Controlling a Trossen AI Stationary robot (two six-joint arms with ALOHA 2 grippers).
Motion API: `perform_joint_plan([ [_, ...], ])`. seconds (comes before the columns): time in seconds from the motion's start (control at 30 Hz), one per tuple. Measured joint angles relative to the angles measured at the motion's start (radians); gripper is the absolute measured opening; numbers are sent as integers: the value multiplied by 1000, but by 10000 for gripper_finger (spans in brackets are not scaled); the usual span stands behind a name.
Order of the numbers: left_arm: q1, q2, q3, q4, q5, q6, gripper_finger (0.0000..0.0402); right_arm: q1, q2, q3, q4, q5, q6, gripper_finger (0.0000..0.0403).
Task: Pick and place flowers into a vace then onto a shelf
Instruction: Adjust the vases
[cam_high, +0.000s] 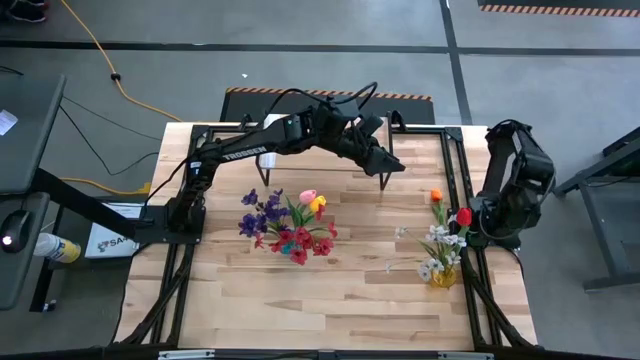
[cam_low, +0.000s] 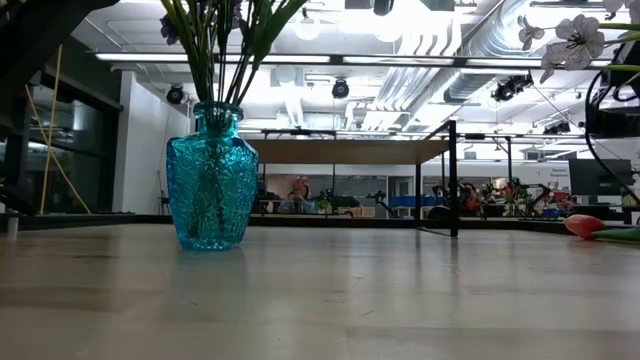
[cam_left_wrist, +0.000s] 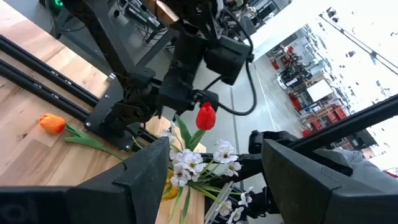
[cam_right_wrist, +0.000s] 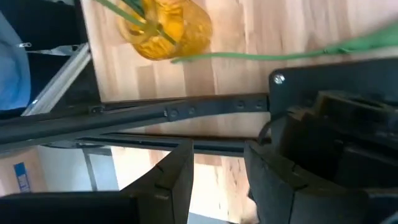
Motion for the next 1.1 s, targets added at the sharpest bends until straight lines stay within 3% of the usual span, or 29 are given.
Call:
perform_joint_plan([
  [0.4, -4, 0, 0, 1, 55, 0, 287, 0, 37, 12, 183, 44, -117, 133],
  [0.77, -27, -6, 0, 85, 117, -3, 287, 0, 36, 12, 173, 95, -59, 133],
  [1.1, -32, -41, 34, 157, 130, -1, 287, 0, 36, 12, 212, -54, -32, 133],
])
